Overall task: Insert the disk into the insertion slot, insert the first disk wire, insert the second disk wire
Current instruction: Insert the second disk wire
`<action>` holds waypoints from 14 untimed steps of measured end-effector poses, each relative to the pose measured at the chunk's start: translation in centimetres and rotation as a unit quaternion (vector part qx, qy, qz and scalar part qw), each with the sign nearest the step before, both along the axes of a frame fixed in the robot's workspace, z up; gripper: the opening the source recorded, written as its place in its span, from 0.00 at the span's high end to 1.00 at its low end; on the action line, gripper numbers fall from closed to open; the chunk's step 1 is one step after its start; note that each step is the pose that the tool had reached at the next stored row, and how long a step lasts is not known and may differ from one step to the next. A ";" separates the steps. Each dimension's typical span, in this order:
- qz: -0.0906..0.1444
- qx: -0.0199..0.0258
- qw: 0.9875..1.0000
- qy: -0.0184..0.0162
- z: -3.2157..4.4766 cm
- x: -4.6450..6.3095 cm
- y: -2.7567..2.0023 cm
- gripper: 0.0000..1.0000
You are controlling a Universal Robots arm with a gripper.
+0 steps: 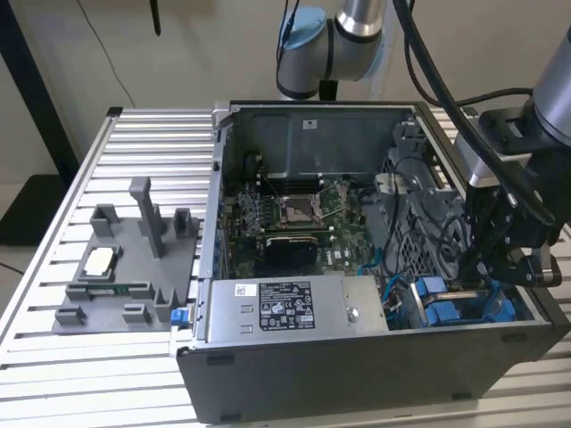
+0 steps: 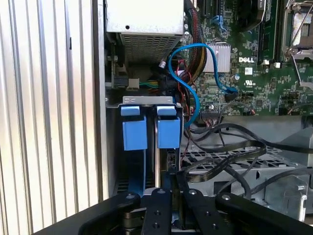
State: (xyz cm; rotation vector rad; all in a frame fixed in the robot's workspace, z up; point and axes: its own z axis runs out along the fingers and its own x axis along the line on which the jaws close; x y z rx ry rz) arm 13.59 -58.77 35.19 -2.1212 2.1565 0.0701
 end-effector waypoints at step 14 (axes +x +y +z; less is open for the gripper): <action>0.000 0.004 1.000 0.000 -0.18 0.2 0.03 0.84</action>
